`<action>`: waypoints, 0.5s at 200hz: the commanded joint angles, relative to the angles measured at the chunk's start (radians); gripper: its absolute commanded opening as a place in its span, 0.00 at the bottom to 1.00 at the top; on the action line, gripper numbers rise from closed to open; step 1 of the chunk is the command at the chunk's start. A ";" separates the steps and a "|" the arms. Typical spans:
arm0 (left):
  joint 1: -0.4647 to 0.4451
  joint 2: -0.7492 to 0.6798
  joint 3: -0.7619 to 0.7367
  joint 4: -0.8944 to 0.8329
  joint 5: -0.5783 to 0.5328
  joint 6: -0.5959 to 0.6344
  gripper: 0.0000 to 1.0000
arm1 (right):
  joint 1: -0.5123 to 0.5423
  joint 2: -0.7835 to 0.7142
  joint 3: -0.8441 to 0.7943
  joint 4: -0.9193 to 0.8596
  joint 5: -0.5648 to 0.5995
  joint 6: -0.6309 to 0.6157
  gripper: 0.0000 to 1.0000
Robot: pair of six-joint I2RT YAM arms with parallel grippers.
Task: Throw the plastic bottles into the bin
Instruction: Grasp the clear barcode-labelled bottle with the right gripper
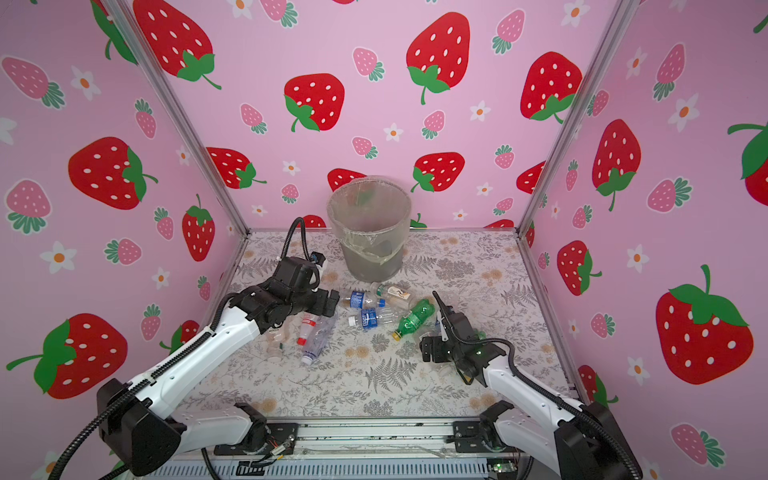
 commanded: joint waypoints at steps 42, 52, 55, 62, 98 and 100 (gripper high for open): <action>-0.002 -0.020 0.038 -0.019 -0.013 0.010 0.99 | 0.014 0.005 -0.031 0.031 -0.026 0.032 0.91; -0.002 -0.019 0.040 -0.019 -0.013 0.011 0.99 | 0.019 0.007 -0.035 0.033 -0.028 0.035 0.90; -0.001 -0.019 0.040 -0.019 -0.013 0.009 0.99 | 0.020 0.008 -0.037 0.035 -0.028 0.035 0.89; -0.002 -0.019 0.039 -0.019 -0.013 0.009 0.99 | 0.023 0.010 -0.039 0.037 -0.028 0.038 0.88; -0.002 -0.020 0.038 -0.018 -0.013 0.008 0.99 | 0.040 0.010 -0.054 0.057 -0.032 0.053 0.82; -0.002 -0.020 0.038 -0.018 -0.012 0.009 0.99 | 0.040 0.011 -0.056 0.059 -0.032 0.053 0.82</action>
